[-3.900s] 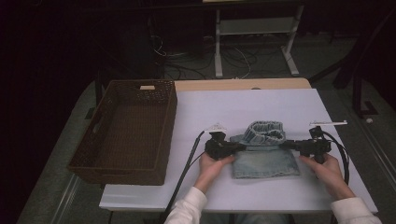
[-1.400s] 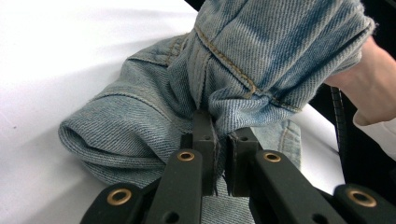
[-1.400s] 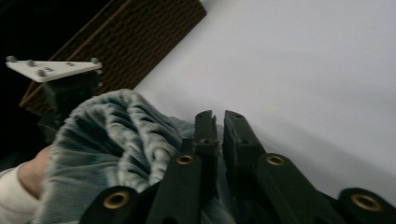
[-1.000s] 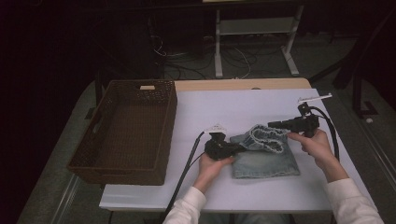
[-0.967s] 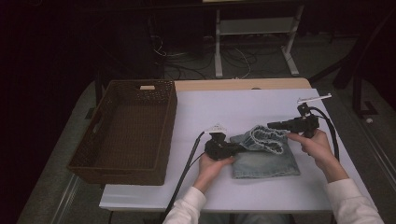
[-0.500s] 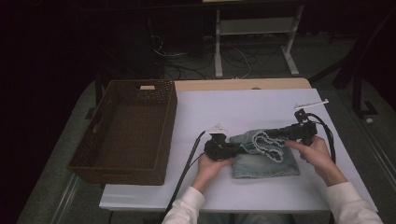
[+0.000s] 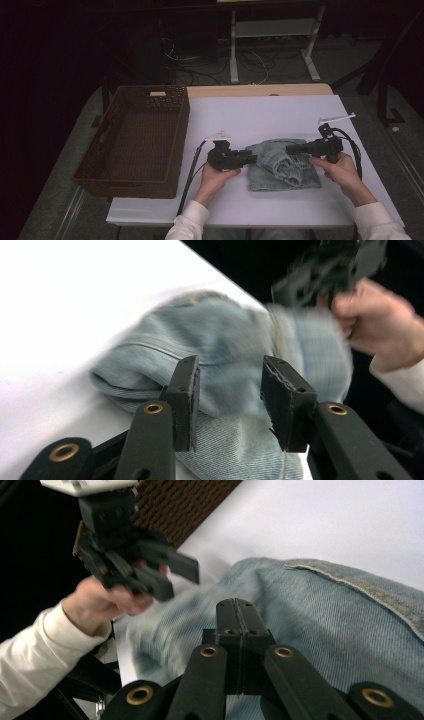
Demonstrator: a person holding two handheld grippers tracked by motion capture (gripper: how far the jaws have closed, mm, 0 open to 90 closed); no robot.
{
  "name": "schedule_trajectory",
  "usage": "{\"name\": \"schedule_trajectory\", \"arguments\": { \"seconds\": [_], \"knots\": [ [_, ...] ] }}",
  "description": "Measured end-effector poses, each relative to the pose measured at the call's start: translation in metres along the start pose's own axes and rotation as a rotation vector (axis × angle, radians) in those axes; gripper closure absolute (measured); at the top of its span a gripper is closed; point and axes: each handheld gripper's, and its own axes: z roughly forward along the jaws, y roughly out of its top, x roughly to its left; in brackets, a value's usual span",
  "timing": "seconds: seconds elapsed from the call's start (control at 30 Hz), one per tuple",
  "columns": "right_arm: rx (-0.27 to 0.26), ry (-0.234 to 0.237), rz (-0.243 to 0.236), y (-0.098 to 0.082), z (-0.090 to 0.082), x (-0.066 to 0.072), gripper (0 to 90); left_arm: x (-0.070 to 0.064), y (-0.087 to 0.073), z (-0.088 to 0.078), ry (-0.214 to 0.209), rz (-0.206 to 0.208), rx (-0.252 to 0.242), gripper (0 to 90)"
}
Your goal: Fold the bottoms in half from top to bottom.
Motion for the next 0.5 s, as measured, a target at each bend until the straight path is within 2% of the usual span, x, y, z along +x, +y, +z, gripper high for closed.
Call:
{"name": "schedule_trajectory", "arguments": {
  "seconds": [0.2, 0.37, 0.5],
  "knots": [
    [0.031, -0.002, 0.003, -0.005, 0.005, 0.002, 89.0, 0.002, 0.003, -0.010, 0.021, -0.009, -0.017, 54.3],
    [0.038, -0.023, 0.000, -0.011, 0.007, 0.002, 89.0, 0.003, 0.003, -0.009, 0.025, -0.013, -0.007, 50.1],
    [0.033, -0.018, 0.011, -0.016, 0.006, 0.000, 89.0, 0.002, 0.006, -0.007, 0.026, -0.020, -0.002, 47.5]
  ]
}}
